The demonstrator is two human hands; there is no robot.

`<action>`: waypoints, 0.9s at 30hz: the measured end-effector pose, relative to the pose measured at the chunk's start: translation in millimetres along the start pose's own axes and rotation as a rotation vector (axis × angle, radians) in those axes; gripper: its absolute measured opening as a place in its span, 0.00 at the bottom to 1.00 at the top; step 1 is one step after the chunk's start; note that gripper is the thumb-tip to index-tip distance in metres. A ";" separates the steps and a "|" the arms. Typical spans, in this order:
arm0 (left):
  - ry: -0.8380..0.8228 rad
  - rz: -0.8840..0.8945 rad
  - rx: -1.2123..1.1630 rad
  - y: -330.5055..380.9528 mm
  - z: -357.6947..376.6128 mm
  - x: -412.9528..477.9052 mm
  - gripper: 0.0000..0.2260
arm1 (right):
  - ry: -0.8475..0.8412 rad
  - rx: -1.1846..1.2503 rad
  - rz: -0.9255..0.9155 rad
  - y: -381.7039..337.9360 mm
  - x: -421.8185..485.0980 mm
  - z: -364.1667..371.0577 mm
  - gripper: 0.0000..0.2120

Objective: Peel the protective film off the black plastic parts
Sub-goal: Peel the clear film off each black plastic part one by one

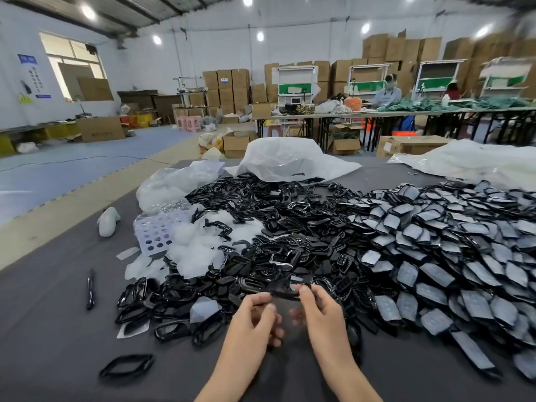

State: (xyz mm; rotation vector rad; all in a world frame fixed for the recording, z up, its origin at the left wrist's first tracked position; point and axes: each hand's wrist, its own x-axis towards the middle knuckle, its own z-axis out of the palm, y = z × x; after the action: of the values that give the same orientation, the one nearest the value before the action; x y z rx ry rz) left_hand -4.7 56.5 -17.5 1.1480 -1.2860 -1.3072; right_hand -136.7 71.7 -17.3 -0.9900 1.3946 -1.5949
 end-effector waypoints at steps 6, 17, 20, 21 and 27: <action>0.169 0.262 0.387 4.1 -18.6 31.1 0.06 | 0.014 0.154 0.058 -1.8 19.5 4.5 0.07; 0.226 0.394 1.649 25.6 -69.0 160.5 0.17 | 0.040 0.104 -0.021 6.3 87.3 44.9 0.10; 0.155 0.419 1.763 28.1 -74.5 171.9 0.13 | 0.014 0.067 -0.059 10.8 91.2 43.4 0.12; 0.123 0.410 1.778 30.7 -76.2 174.0 0.12 | 0.003 0.058 -0.066 10.7 92.7 41.6 0.12; 0.062 0.513 1.422 52.3 -75.8 162.8 0.08 | 0.003 0.088 -0.023 8.9 100.0 23.1 0.10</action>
State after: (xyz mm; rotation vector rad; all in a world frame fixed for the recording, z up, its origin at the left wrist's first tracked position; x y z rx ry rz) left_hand 51.6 -114.6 33.0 1.5177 -2.3231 0.2064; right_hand -154.0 -29.9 -17.9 -0.9550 1.3075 -1.6602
